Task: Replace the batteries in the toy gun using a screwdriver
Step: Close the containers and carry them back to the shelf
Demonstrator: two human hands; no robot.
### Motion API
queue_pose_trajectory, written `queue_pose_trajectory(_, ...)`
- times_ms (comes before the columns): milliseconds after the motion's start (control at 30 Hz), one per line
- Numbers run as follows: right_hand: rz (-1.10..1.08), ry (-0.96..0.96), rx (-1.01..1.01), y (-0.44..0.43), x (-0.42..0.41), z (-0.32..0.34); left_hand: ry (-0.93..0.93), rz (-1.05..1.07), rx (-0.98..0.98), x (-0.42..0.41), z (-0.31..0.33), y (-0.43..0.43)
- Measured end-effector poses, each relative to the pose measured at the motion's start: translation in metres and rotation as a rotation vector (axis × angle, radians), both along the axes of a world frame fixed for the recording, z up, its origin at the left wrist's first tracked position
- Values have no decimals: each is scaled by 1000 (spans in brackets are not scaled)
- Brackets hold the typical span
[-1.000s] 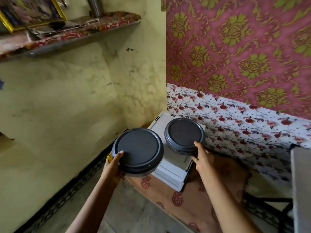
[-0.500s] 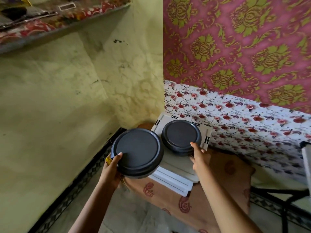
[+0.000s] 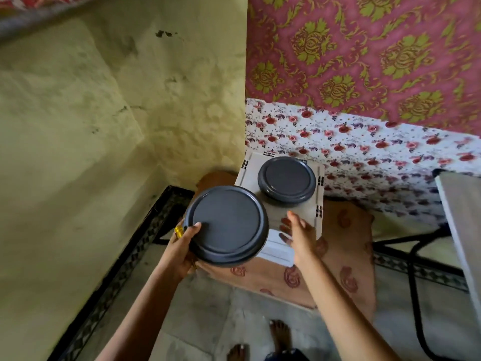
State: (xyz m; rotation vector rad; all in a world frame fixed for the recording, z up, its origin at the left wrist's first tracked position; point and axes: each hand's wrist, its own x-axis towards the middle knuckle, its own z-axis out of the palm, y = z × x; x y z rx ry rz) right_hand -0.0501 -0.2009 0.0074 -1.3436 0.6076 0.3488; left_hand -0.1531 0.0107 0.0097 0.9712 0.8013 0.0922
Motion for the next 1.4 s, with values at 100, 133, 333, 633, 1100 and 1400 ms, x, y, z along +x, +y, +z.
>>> queue_pose_trajectory(100,186,-18,-27,10,-52,-17,14,-67,-6,-22,-13,1)
queue_pose_trajectory(133,230,-37,-61,10,-67,-23,26,-79,-6,-28,-18,2)
queue_pose_trajectory(333,200,-68,-131,-9,-125,-47,205,-190,67,-67,-51,-15)
queue_pose_trajectory(633,99,-84,-387,-55,-97,-100,421,-472,682,-19,-98,-58)
queue_pose_trajectory(1100,-189,-208,-170,-46,14,-186,229,-250,576,103,-169,-57)
queue_pose_trajectory(1400,-250,-210,-113,-28,48,-192,155,-205,471,126,-184,-50)
